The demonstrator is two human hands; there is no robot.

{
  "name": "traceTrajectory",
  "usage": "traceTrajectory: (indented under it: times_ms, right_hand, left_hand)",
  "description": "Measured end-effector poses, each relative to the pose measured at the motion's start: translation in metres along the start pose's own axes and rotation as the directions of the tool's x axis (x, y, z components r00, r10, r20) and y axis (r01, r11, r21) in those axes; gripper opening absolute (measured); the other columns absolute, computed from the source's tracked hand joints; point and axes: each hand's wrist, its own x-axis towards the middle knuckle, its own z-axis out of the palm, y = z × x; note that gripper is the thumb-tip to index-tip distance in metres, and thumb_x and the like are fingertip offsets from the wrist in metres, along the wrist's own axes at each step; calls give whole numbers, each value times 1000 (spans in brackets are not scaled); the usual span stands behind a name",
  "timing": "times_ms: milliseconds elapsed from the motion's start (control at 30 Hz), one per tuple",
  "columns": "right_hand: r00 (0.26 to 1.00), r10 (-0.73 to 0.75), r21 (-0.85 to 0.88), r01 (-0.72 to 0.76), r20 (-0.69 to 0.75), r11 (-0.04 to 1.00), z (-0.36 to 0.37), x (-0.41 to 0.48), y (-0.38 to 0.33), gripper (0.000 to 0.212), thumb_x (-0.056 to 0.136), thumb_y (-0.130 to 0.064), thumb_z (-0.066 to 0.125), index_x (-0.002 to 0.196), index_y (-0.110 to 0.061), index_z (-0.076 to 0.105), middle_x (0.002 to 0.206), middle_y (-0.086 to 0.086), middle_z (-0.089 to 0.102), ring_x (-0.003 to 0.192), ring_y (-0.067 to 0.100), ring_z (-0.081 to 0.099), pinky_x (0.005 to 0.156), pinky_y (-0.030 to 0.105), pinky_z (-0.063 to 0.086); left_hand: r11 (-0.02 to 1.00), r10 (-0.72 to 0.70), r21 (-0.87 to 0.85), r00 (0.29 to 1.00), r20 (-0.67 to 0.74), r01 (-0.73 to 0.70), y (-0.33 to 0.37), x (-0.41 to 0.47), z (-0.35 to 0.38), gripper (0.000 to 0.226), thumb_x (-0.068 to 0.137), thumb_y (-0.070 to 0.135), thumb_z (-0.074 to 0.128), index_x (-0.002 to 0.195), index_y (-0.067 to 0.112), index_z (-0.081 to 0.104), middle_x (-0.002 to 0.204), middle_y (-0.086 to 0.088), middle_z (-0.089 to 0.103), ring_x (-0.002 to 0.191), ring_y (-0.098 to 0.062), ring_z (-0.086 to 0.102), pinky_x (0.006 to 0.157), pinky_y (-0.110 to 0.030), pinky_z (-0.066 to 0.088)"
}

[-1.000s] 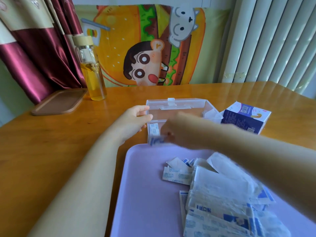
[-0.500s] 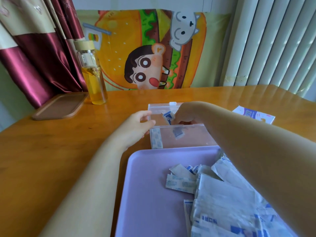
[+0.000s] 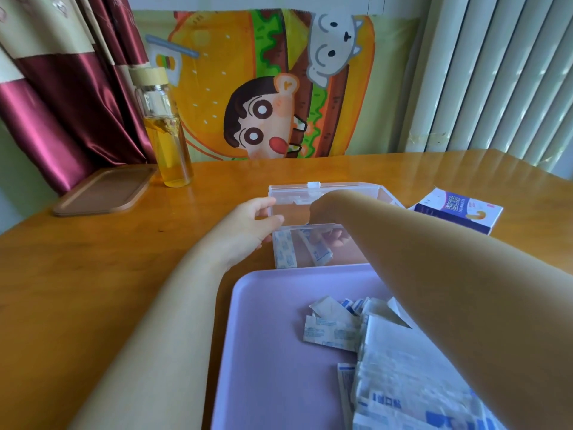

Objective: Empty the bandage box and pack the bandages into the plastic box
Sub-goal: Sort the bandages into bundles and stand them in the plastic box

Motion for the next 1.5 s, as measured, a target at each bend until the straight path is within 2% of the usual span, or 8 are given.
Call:
traceTrajectory:
  times_ms: [133, 433, 700, 867, 1033, 1300, 1400, 1500]
  right_hand:
    - [1000, -29, -3, 29, -2, 1000, 2, -6, -2, 17, 89, -6, 60, 104, -6, 54, 88, 11, 60, 89, 23, 57, 100, 34, 45]
    - [1000, -14, 119, 12, 15, 993, -1, 5, -4, 37, 85, -9, 65, 121, -3, 56, 116, 15, 65, 105, 26, 65, 98, 38, 48]
    - [999, -41, -6, 40, -15, 999, -1, 2, -4, 48, 84, -13, 68, 129, -6, 52, 125, 12, 56, 117, 26, 55, 103, 36, 43]
    - [993, 57, 83, -66, 103, 994, -5, 0, -7, 17, 85, -11, 64, 101, -3, 62, 90, 15, 69, 95, 25, 67, 95, 35, 50]
    - [989, 83, 68, -92, 119, 994, -6, 0, -7, 19, 89, -15, 59, 99, 1, 63, 87, 16, 73, 79, 22, 71, 82, 31, 55]
    - [968, -182, 16, 187, -172, 982, -8, -29, 1, 30, 98, -11, 41, 125, 0, 51, 110, 7, 68, 48, 10, 64, 35, 15, 43]
    - [893, -299, 26, 326, -337, 945, -11, -46, 20, 27, 97, -12, 44, 116, -3, 61, 108, 6, 68, 72, 17, 64, 57, 23, 52]
    - [728, -383, -68, 422, -569, 904, -5, -69, 48, 20, 94, -16, 47, 97, -11, 66, 97, 5, 70, 79, 19, 61, 71, 30, 52]
  left_hand:
    - [1000, 12, 5, 1000, 3, -12, -2, -1, 1, 47, 97, 31, 48, 143, 31, 36, 126, 12, 42, 84, -3, 55, 64, -14, 43]
    - [1000, 11, 10, 1000, -14, -11, -1, -1, 1, 48, 97, 31, 48, 143, 32, 35, 142, 6, 42, 84, -2, 54, 67, -15, 44]
    - [1000, 16, 5, 1000, -14, -16, -3, 1, 1, 48, 97, 32, 48, 143, 32, 35, 144, 5, 40, 85, -5, 54, 71, -18, 45]
    - [1000, 18, 8, 1000, -18, -17, -3, 2, 1, 48, 97, 32, 48, 143, 32, 35, 144, 5, 41, 86, -6, 54, 69, -18, 45]
    - [1000, 22, 11, 1000, -18, -22, -5, 3, 1, 48, 97, 32, 47, 143, 32, 35, 143, 5, 42, 86, -5, 54, 66, -16, 44]
    - [999, 22, 28, 1000, -13, -21, -6, 4, 0, 47, 96, 33, 49, 142, 33, 37, 143, 6, 42, 94, -7, 56, 68, -17, 44]
    - [997, 29, 70, 999, -21, -28, -5, 3, -1, 45, 96, 35, 49, 140, 36, 38, 146, 7, 40, 119, -16, 50, 88, -29, 47]
    - [995, 43, 93, 997, -60, -37, -5, 1, -1, 38, 97, 36, 46, 135, 38, 45, 143, 6, 43, 128, -16, 43, 105, -43, 40]
